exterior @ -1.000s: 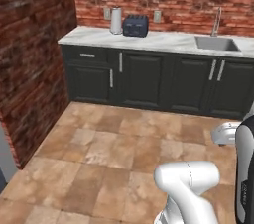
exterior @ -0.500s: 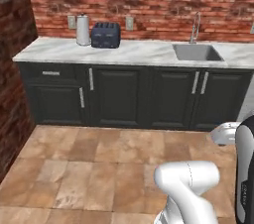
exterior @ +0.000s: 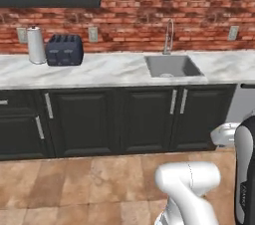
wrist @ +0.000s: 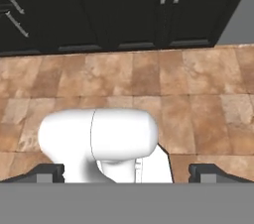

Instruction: Four empty soda cans are scattered around the kitchen. Gather all the cans and cluster them next to the stove for recycling.

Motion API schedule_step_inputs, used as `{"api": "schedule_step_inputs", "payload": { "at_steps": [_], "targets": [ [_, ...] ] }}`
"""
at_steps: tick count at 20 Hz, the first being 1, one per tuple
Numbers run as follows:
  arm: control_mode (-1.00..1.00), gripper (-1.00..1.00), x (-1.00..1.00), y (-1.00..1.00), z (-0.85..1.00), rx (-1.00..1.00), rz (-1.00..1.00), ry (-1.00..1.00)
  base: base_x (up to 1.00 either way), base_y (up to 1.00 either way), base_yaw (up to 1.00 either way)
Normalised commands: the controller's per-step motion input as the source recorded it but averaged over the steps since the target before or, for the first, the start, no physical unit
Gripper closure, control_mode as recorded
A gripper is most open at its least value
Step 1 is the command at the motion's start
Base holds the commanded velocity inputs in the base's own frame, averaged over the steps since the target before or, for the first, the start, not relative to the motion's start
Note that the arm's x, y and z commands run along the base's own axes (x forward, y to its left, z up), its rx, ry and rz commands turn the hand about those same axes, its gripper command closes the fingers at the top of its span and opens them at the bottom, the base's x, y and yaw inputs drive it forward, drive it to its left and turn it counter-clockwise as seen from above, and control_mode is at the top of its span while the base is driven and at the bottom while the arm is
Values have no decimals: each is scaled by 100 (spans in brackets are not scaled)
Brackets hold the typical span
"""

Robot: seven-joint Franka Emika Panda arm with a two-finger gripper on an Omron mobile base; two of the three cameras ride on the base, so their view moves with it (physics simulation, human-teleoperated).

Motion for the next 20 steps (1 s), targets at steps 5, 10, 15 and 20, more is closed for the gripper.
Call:
{"api": "schedule_step_inputs", "payload": {
  "at_steps": [5,10,15,20],
  "targets": [
    [100,-100,0,0,0,0,0,0,80,-96,-22],
    [100,-100,0,0,0,0,0,0,61,-100,-19],
    [100,-100,0,0,0,0,0,0,43,-100,-14],
    [100,-100,0,0,0,0,0,0,28,-100,-14]
  ]
}}
